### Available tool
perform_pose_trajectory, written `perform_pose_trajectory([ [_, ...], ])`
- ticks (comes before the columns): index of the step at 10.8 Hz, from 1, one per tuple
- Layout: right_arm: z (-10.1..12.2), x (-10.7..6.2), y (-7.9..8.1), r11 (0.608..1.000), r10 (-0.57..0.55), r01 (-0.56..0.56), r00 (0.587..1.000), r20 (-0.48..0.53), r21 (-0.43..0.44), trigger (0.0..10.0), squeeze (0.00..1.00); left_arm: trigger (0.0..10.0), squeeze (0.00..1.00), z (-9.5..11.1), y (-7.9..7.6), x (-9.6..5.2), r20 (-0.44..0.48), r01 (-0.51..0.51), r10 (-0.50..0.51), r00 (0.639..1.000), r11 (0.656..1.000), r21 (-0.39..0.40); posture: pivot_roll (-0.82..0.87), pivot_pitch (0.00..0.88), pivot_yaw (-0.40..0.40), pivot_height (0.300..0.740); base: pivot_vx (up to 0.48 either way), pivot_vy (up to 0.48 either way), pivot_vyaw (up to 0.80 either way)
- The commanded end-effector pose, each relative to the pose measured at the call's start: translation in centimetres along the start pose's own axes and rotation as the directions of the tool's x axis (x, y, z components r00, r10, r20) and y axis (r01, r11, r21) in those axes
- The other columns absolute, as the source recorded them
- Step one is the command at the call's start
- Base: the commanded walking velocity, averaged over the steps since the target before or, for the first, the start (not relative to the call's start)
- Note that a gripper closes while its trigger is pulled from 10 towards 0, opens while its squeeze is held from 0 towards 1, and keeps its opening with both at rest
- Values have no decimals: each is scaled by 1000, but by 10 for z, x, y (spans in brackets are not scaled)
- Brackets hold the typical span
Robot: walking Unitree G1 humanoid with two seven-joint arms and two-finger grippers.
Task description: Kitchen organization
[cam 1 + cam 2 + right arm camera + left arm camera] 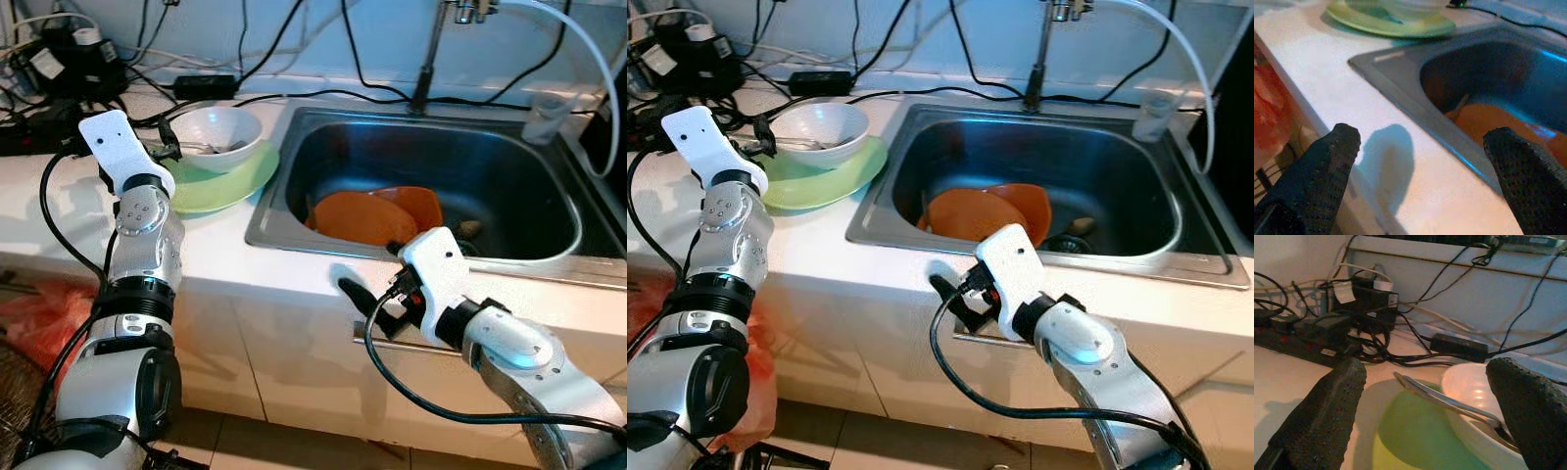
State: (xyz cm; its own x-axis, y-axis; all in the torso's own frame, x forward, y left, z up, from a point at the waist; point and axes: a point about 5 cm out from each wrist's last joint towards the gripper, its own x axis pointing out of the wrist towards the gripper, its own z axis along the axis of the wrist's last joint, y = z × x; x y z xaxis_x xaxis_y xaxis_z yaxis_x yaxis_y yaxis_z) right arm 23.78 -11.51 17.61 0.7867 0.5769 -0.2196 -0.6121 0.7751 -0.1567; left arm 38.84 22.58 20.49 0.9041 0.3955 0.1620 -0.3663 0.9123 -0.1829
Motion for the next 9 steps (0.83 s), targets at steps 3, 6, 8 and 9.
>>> perform_pose_trajectory([
  [3, 8, 2, -3, 1000, -7, 8, 999, 48, -14, 10000, 0, 10000, 0, -5, 16, 4, -57, -74, 72, 996, 997, -36, -192, 0, 29, 740, 0, 0, 694],
  [6, 8, 2, -5, 999, -33, 34, 998, 53, -12, 10000, 0, 10000, 0, -24, 10, 0, -151, -22, 9, 989, 996, -88, -197, 0, 36, 740, 0, 0, 0],
  [8, 15, 2, -4, 998, -59, 59, 994, 93, 6, 10000, 0, 10000, 0, -29, -3, 0, -199, 42, -76, 977, 984, -171, -209, 0, 40, 740, 0, 0, 0],
  [9, 23, 1, -2, 998, -70, 68, 989, 129, 18, 10000, 0, 10000, 0, -26, -11, 2, -197, 80, -128, 972, 969, -234, -218, 0, 47, 740, 0, 0, 0],
])
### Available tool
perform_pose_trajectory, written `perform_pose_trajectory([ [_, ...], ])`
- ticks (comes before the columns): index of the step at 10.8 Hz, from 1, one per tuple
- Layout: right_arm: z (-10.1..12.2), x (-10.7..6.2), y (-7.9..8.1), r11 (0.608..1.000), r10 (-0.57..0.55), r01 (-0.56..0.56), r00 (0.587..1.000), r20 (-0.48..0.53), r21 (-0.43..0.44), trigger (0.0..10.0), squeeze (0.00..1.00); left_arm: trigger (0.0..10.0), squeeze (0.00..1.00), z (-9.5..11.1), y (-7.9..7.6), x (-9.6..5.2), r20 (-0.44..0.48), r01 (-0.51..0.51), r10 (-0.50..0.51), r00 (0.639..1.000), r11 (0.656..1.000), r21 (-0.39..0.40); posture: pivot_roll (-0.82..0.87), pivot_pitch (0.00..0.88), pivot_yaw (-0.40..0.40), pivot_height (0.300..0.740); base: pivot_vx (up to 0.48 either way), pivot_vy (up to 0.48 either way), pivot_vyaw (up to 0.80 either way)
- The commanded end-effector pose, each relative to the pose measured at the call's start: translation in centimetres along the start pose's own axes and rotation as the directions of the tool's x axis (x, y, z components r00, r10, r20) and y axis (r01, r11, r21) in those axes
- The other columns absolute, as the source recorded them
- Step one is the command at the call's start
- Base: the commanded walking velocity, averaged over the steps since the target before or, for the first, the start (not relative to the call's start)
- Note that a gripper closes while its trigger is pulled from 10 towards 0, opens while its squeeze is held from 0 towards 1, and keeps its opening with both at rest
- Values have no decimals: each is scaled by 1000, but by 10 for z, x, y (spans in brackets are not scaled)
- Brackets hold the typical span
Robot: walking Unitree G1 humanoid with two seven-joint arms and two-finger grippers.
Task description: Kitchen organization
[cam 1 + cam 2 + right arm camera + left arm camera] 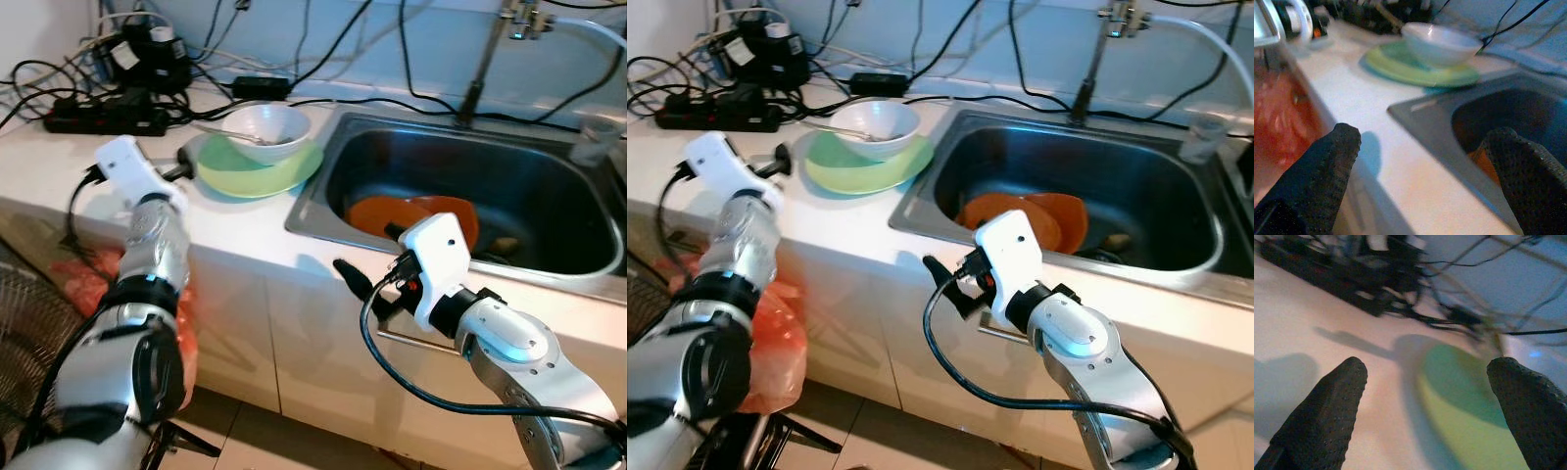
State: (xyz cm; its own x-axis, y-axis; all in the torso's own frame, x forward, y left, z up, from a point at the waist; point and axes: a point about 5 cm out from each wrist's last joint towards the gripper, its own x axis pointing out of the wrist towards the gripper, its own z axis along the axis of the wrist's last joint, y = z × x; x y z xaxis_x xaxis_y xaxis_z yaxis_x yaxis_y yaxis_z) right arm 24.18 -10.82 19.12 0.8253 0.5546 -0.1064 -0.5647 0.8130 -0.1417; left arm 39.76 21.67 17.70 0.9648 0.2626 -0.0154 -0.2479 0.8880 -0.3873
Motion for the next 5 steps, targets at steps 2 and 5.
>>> perform_pose_trajectory([
  [2, 13, -4, 5, 1000, -14, 13, 998, 56, 16, 10000, 0, 10000, 0, 12, -19, 6, 14, 72, -71, 997, 996, -50, -240, 0, 64, 740, 0, 0, 0],
  [5, 15, -12, 15, 998, -21, 17, 998, 63, 61, 10000, 0, 10000, 0, 20, -25, 9, 13, 88, -87, 996, 994, -66, -262, 0, 80, 740, 0, 0, 0],
])
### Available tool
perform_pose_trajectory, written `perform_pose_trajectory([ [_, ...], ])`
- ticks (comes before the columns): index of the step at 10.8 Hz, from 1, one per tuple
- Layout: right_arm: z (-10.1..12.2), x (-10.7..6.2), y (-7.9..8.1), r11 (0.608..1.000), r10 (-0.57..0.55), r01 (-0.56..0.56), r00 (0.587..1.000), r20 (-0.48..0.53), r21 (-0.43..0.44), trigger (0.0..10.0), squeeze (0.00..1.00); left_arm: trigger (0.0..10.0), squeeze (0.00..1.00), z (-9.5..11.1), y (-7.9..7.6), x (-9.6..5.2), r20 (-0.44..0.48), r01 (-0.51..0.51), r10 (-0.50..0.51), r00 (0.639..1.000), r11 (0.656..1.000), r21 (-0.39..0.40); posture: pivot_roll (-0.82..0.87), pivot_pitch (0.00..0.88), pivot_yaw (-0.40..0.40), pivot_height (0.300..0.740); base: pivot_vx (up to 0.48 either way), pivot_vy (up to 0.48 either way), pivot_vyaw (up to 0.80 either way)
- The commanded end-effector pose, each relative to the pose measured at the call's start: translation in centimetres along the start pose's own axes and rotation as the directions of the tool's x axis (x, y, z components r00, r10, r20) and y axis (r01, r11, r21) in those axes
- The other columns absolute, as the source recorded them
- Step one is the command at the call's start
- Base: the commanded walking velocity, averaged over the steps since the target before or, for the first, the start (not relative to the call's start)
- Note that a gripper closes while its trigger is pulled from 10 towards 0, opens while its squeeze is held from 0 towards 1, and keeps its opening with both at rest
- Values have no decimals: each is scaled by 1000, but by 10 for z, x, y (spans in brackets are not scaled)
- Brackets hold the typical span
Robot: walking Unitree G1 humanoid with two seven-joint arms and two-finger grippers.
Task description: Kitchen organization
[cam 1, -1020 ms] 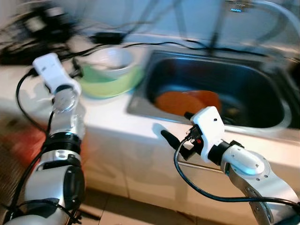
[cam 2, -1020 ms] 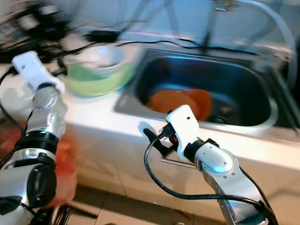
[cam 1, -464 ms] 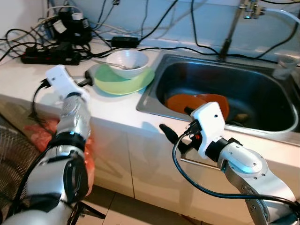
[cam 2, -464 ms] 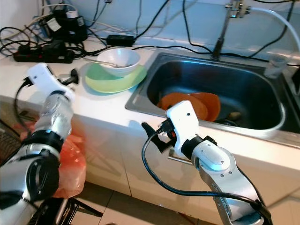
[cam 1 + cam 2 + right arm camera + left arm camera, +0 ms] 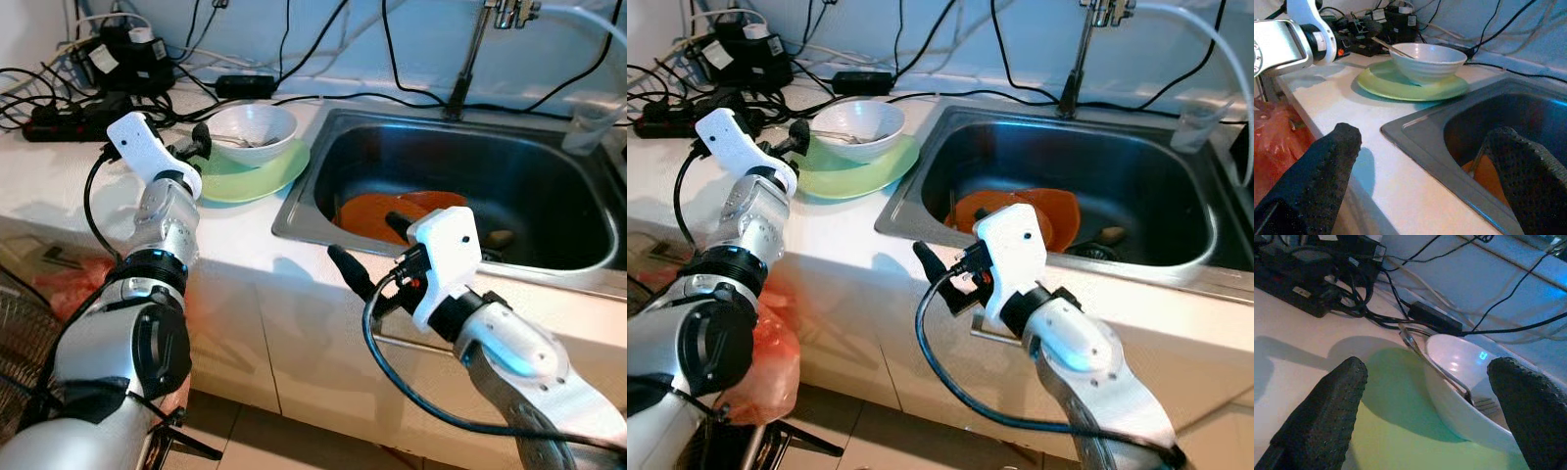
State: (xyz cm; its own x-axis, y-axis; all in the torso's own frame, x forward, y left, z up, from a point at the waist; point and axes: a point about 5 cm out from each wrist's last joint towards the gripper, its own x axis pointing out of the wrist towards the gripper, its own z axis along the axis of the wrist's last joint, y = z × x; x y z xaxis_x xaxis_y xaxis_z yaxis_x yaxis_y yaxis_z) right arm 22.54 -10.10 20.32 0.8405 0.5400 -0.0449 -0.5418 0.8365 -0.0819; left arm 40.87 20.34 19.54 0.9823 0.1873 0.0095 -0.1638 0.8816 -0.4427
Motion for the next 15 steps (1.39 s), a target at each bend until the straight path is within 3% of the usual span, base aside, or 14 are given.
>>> perform_pose_trajectory([
  [1, 2, -4, 5, 1000, 4, -4, 1000, 2, 12, 10000, 0, 10000, 0, 11, -4, 4, 16, 7, -6, 1000, 1000, -22, -270, 0, 86, 740, 0, 0, 0],
  [5, 7, -18, 19, 997, 16, -17, 1000, 12, 72, 10000, 0, 10000, 0, 16, -7, 6, 25, 31, -28, 999, 992, -119, -325, 22, 85, 740, 0, 0, 0],
  [10, 9, -37, 22, 996, -13, 15, 999, -32, 89, 10000, 0, 10000, 0, 15, -10, 7, 12, 31, -29, 1000, 978, -206, -400, 54, 61, 740, 0, 0, 0],
  [12, 8, -34, 20, 995, -17, 21, 999, -37, 93, 10000, 0, 10000, 0, 18, -18, 7, 23, 70, -68, 997, 985, -160, -361, 34, 70, 740, 0, 0, 0],
  [15, 9, -16, 9, 996, -47, 47, 999, -6, 76, 10000, 0, 10000, 0, 16, -13, 4, 48, 123, -120, 992, 991, -58, -277, 0, 82, 740, 0, 0, 0],
])
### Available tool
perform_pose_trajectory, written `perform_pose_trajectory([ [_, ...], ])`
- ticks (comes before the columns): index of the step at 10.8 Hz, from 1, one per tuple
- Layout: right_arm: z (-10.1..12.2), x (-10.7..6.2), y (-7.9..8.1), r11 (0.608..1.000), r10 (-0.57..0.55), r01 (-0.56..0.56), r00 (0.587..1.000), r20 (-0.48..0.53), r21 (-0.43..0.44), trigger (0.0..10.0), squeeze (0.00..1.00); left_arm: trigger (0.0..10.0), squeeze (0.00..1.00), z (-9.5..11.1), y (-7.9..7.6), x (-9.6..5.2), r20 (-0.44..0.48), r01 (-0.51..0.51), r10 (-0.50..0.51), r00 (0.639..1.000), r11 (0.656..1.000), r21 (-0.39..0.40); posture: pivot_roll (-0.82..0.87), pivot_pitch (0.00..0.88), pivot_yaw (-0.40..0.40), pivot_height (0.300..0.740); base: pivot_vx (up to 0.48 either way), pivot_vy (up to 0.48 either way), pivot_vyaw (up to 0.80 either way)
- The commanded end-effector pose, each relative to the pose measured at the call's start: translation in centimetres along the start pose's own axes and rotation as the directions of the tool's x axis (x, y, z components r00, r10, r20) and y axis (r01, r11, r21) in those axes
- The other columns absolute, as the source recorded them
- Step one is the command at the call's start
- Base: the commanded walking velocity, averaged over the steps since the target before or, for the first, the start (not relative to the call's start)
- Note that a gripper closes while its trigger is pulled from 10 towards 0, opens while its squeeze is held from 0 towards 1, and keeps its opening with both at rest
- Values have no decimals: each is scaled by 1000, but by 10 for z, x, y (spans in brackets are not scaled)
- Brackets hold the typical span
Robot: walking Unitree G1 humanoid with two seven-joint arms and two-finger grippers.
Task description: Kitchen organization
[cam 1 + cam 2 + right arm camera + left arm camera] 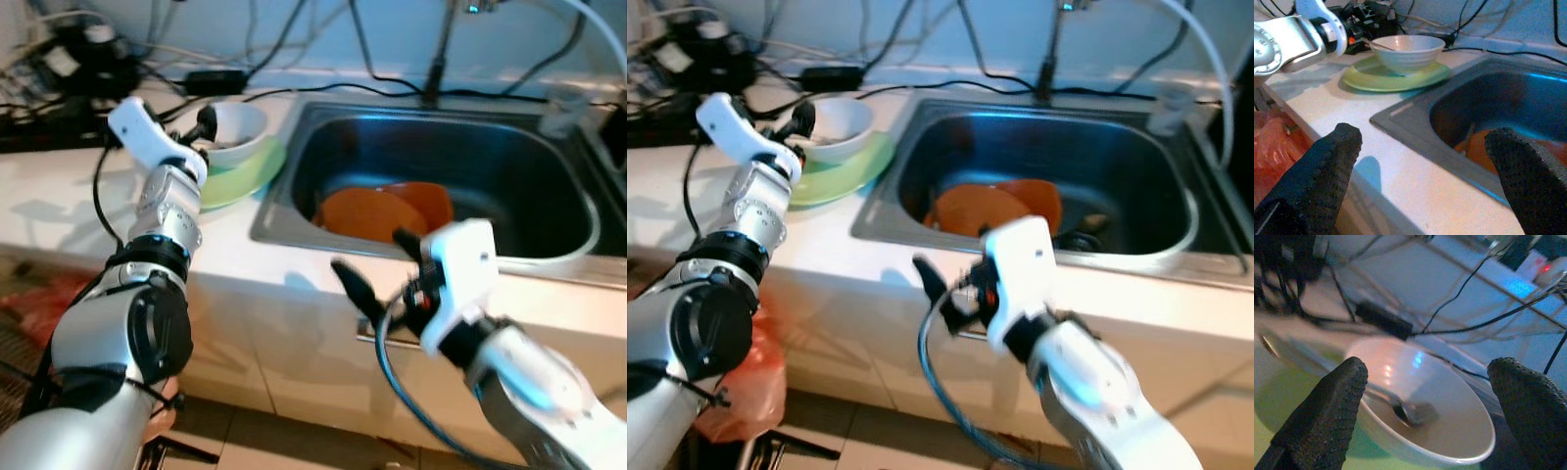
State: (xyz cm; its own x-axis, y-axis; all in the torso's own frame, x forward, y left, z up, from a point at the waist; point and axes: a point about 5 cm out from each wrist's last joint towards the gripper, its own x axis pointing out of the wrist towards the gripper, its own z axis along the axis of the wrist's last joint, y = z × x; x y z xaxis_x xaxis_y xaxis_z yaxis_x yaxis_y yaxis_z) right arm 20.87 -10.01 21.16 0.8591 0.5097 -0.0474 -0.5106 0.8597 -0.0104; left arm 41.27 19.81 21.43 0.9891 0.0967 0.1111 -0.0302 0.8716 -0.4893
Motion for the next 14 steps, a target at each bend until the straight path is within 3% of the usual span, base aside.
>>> perform_pose_trajectory([
  [1, 1, 4, -9, 999, -54, 54, 998, 19, -9, 10000, 0, 10000, 0, -1, 3, -3, 2, 35, -35, 999, 998, 61, -251, 0, 80, 740, 0, 0, 0],
  [3, 0, 17, -22, 995, -95, 96, 994, 47, -22, 10000, 0, 10000, 0, 14, -2, -6, 83, 79, -91, 992, 987, 137, -175, 0, 69, 740, 0, 0, 0],
  [4, 0, 32, -32, 991, -129, 132, 989, 77, -34, 10000, 0, 10000, 0, 27, -20, -12, 143, 134, -166, 976, 968, 211, -111, 0, 62, 740, 0, 0, 0],
  [5, 2, 37, -36, 987, -148, 153, 984, 100, -44, 10000, 0, 10000, 0, 26, -29, -20, 147, 166, -204, 968, 958, 232, -93, 0, 60, 740, 0, 0, 0],
  [7, 8, 51, -55, 962, -253, 266, 954, 158, -64, 10000, 0, 10000, 0, 2, -52, -48, 70, 283, -314, 947, 918, 279, -37, 0, 65, 740, 0, 0, 0],
  [8, 11, 54, -64, 944, -303, 321, 933, 193, -71, 10000, 0, 10000, 0, -15, -61, -71, 4, 358, -377, 926, 883, 305, -27, 0, 64, 740, 0, 0, 0],
  [10, 12, 55, -72, 925, -345, 371, 912, 222, -86, 10000, 0, 10000, 0, -31, -67, -101, -101, 468, -464, 880, 811, 352, -27, 0, 59, 740, 0, 0, 0],
  [13, 12, 57, -77, 908, -380, 410, 892, 244, -85, 10000, 0, 10000, 0, -51, -80, -121, -194, 539, -503, 842, 782, 313, -60, 0, 81, 740, 0, 0, -267],
  [14, 10, 55, -79, 902, -394, 424, 886, 247, -84, 10000, 0, 10000, 0, -49, -81, -117, -178, 514, -482, 858, 798, 315, -74, 0, 92, 740, 0, 0, -800],
])
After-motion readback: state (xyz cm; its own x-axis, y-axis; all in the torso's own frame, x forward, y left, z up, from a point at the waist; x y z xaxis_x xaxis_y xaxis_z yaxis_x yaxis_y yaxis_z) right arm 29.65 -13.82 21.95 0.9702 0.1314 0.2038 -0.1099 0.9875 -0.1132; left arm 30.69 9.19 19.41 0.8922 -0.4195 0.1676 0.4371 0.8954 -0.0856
